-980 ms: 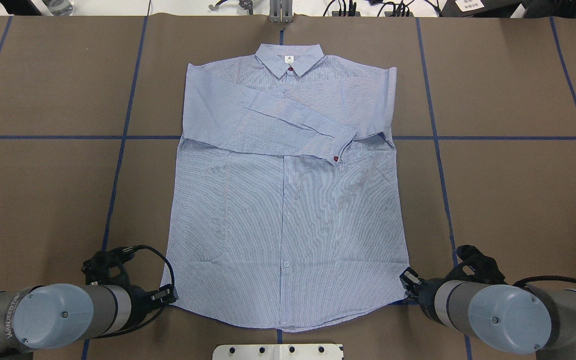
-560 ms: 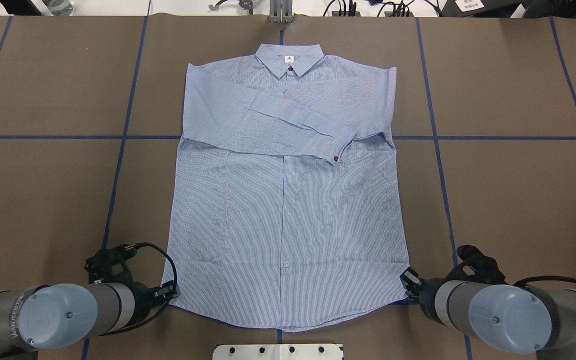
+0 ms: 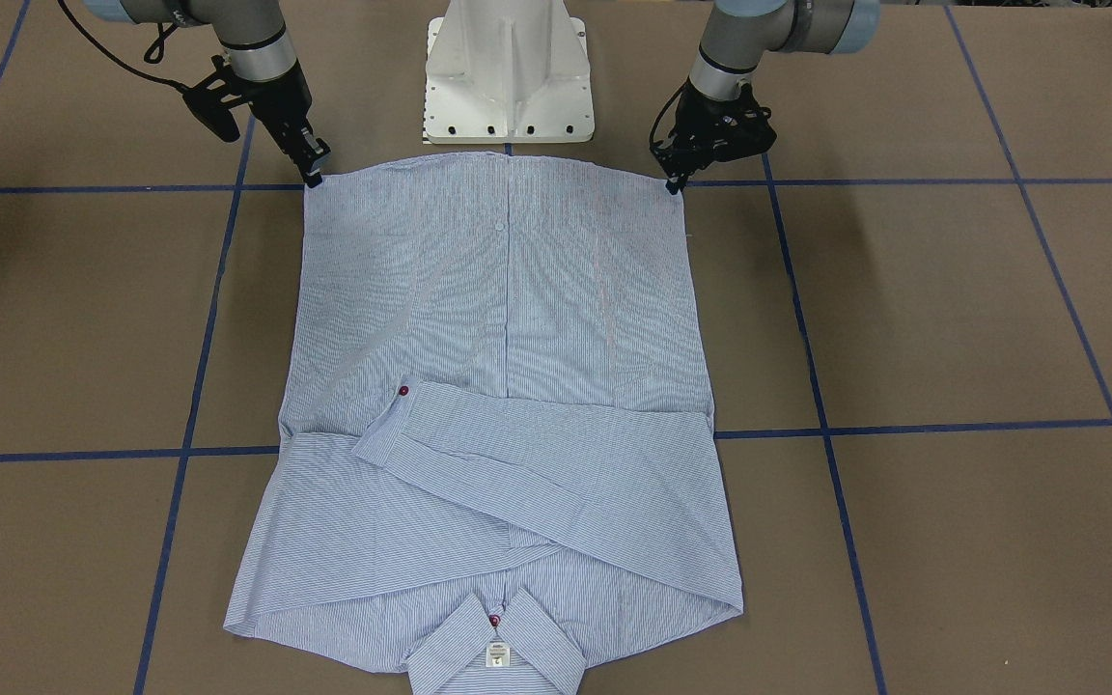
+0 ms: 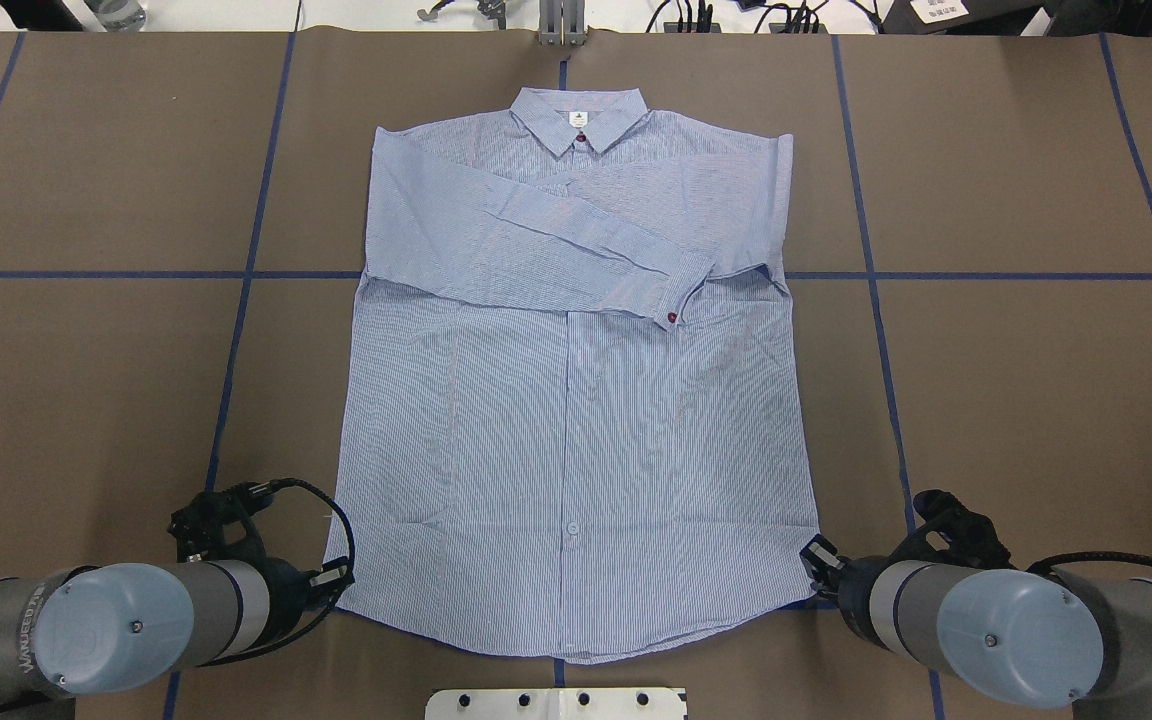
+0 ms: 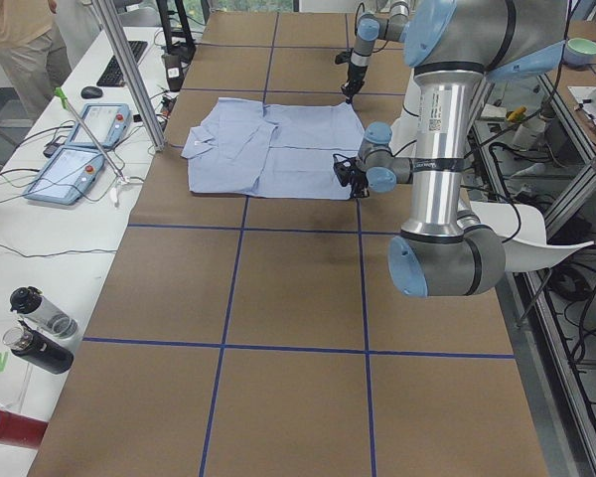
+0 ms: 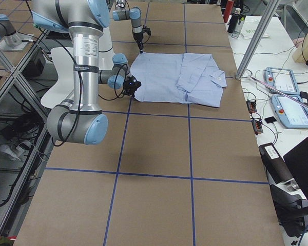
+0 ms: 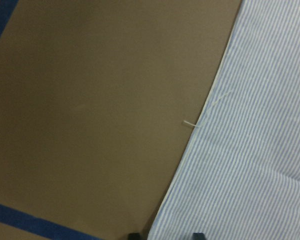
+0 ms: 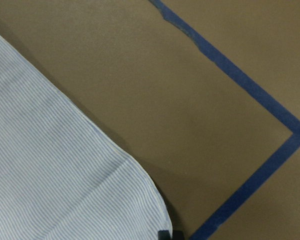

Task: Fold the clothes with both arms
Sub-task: 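Grasp both hem corners with the left and right grippers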

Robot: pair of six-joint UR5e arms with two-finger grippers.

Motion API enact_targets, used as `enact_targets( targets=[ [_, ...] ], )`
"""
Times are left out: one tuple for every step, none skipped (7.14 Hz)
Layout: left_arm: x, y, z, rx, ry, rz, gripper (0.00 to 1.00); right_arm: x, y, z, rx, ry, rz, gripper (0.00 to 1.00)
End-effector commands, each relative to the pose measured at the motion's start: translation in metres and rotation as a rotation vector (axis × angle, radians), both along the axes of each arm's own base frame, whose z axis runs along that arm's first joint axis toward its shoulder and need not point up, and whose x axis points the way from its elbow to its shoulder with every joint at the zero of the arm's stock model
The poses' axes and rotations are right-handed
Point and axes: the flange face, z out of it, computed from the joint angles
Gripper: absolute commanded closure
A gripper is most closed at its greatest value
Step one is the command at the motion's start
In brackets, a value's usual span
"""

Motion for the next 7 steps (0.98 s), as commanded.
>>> enact_targets(
  targets=[
    [-0.009,0.002,-0.019,0.002,0.037,0.003,1.00,0.001,0.000,0.001,0.000,0.003,-0.002,1.00],
    [-0.021,0.004,-0.032,0.003,0.067,0.001,1.00,0.004,0.001,-0.001,0.000,-0.001,-0.002,1.00],
    [-0.028,0.006,-0.044,-0.001,0.094,-0.001,1.00,0.016,0.002,-0.005,0.001,-0.009,-0.002,1.00],
    [-0.032,0.006,-0.052,-0.018,0.114,-0.013,1.00,0.033,0.005,-0.009,0.002,-0.014,-0.002,1.00],
    [-0.045,0.009,-0.070,-0.025,0.153,-0.016,1.00,0.040,0.005,-0.013,0.003,-0.021,0.000,1.00],
    [-0.053,0.010,-0.086,-0.024,0.181,-0.010,1.00,0.044,-0.005,-0.016,0.006,-0.027,0.027,1.00],
    [-0.069,-0.015,-0.093,-0.029,0.193,-0.052,1.00,0.051,-0.021,-0.023,0.009,-0.042,0.068,1.00]
  ],
)
